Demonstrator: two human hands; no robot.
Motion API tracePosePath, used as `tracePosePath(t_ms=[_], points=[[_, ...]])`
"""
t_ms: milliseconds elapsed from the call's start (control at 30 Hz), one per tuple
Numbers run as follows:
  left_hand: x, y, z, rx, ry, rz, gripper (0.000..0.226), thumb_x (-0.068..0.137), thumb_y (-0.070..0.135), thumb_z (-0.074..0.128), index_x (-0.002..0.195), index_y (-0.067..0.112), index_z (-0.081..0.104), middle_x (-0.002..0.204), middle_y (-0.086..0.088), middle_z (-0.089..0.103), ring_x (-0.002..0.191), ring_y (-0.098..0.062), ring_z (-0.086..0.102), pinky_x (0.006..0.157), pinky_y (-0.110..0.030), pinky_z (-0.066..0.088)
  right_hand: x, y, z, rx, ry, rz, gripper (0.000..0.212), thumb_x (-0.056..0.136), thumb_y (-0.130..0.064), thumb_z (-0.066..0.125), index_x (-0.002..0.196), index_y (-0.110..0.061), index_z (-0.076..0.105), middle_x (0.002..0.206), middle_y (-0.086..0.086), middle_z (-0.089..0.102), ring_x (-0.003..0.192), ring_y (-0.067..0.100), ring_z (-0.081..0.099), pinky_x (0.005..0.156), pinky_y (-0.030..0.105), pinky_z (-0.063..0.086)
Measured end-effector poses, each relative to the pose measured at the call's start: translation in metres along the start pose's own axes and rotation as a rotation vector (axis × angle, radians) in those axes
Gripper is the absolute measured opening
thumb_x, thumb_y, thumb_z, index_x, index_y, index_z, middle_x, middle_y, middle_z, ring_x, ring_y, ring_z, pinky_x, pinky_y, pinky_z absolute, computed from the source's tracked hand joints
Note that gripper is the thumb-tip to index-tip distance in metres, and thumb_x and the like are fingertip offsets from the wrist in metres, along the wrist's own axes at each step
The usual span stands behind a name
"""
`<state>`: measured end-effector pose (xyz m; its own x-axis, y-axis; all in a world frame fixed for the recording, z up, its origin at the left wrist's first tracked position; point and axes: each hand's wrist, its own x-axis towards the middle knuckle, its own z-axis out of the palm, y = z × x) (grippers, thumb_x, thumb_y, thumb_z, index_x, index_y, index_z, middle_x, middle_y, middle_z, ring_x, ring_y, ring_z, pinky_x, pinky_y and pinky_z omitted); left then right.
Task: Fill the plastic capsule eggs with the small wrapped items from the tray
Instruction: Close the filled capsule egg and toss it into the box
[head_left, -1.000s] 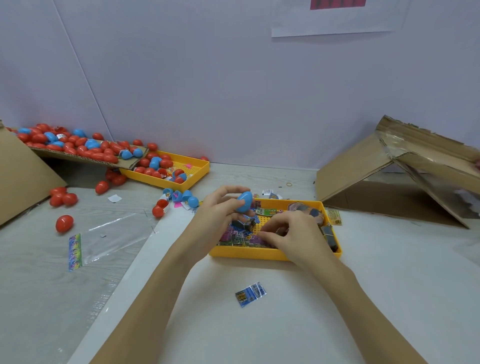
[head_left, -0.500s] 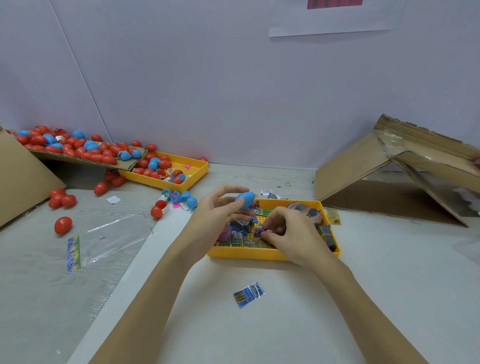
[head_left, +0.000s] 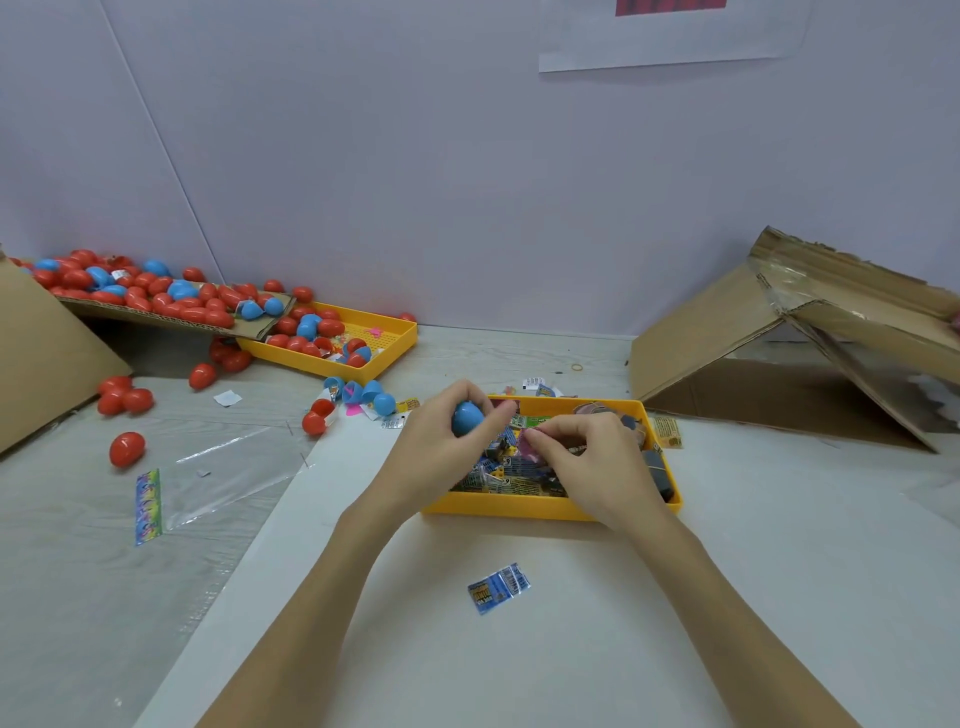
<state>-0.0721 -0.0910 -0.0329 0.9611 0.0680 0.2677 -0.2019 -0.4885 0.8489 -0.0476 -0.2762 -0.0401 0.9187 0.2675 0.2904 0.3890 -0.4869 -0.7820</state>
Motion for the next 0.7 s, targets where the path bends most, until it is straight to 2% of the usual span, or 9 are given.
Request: tracePosePath(t_ms=[133, 233, 267, 367, 400, 433, 500, 533, 700], points=[[-0.0046, 0.0013, 0.0032, 0.214, -0.088, 0.076, 0.022, 0.092, 0.044, 0.070, 0.105, 0.026, 0.067, 0.097, 0.010, 0.067, 0.089, -0.004, 0.063, 0.069, -0.016, 0.054, -0.0004, 0.0014, 0.0018, 0.031, -0.017, -0.013, 0.016, 0.100, -0.027, 0.063, 0.102, -0.026, 0.079, 0.078, -0.021, 0.069, 0.084, -0.006, 0.063, 0.066, 0.006, 0.046], [-0.0047, 0.0042, 0.0011, 0.176, -0.081, 0.107, 0.013, 0.094, 0.035, 0.070, 0.104, 0.028, 0.068, 0.098, 0.013, 0.066, 0.094, -0.002, 0.061, 0.071, -0.012, 0.051, -0.0003, 0.0015, 0.0024, 0.065, -0.042, -0.018, 0.019, 0.103, -0.027, 0.059, 0.102, -0.026, 0.078, 0.079, -0.018, 0.069, 0.086, -0.003, 0.063, 0.068, 0.010, 0.047], [-0.0044, 0.0048, 0.0001, 0.156, -0.067, 0.116, 0.010, 0.094, 0.032, 0.071, 0.102, 0.028, 0.068, 0.096, 0.013, 0.066, 0.094, -0.001, 0.061, 0.070, -0.010, 0.050, -0.0002, 0.0021, 0.0027, 0.081, -0.050, -0.018, 0.020, 0.103, -0.027, 0.057, 0.100, -0.027, 0.077, 0.079, -0.014, 0.070, 0.085, 0.002, 0.064, 0.069, 0.013, 0.048], [-0.0028, 0.0053, -0.0016, 0.131, 0.006, 0.100, 0.004, 0.093, 0.023, 0.071, 0.097, 0.022, 0.071, 0.092, 0.007, 0.068, 0.089, -0.010, 0.063, 0.069, -0.011, 0.051, 0.0005, 0.0022, 0.0041, 0.085, -0.062, -0.019, 0.026, 0.106, -0.030, 0.050, 0.100, -0.024, 0.075, 0.083, 0.008, 0.072, 0.083, 0.025, 0.065, 0.072, 0.041, 0.053], [-0.0024, 0.0059, -0.0018, 0.112, 0.032, 0.076, 0.003, 0.093, 0.022, 0.072, 0.095, 0.021, 0.071, 0.091, 0.004, 0.068, 0.087, -0.012, 0.063, 0.069, -0.013, 0.052, 0.0013, 0.0020, 0.0040, 0.112, -0.049, -0.008, 0.026, 0.107, -0.033, 0.049, 0.102, -0.025, 0.073, 0.085, 0.010, 0.072, 0.083, 0.028, 0.065, 0.072, 0.044, 0.053], [-0.0019, 0.0067, -0.0020, 0.083, 0.056, 0.048, 0.002, 0.093, 0.022, 0.072, 0.094, 0.021, 0.071, 0.090, 0.004, 0.068, 0.086, -0.012, 0.064, 0.068, -0.015, 0.052, 0.0019, 0.0014, 0.0037, 0.165, -0.032, 0.010, 0.025, 0.106, -0.038, 0.048, 0.103, -0.029, 0.071, 0.087, 0.005, 0.074, 0.083, 0.021, 0.067, 0.070, 0.040, 0.056], [-0.0011, 0.0078, -0.0033, -0.008, 0.089, 0.001, 0.002, 0.093, 0.023, 0.073, 0.092, 0.021, 0.071, 0.089, 0.004, 0.068, 0.085, -0.011, 0.064, 0.068, -0.014, 0.053, 0.0020, -0.0011, 0.0032, 0.244, -0.019, 0.033, 0.029, 0.098, -0.053, 0.050, 0.101, -0.032, 0.070, 0.087, -0.010, 0.074, 0.085, 0.003, 0.068, 0.070, 0.019, 0.052], [-0.0008, 0.0085, -0.0039, -0.066, 0.094, -0.019, 0.002, 0.092, 0.023, 0.073, 0.091, 0.022, 0.072, 0.089, 0.004, 0.068, 0.084, -0.009, 0.065, 0.068, -0.014, 0.054, 0.0021, -0.0020, 0.0031, 0.248, -0.021, 0.029, 0.033, 0.094, -0.058, 0.053, 0.100, -0.031, 0.071, 0.086, -0.012, 0.074, 0.085, -0.001, 0.067, 0.070, 0.013, 0.050], [0.0003, 0.0084, -0.0046, -0.203, 0.033, -0.100, 0.003, 0.090, 0.026, 0.076, 0.088, 0.026, 0.075, 0.083, 0.011, 0.067, 0.076, 0.000, 0.062, 0.065, -0.014, 0.051, 0.0039, -0.0019, 0.0001, 0.369, 0.003, 0.030, 0.004, 0.090, -0.028, 0.078, 0.092, -0.025, 0.075, 0.081, -0.012, 0.076, 0.078, 0.000, 0.069, 0.067, 0.013, 0.050]])
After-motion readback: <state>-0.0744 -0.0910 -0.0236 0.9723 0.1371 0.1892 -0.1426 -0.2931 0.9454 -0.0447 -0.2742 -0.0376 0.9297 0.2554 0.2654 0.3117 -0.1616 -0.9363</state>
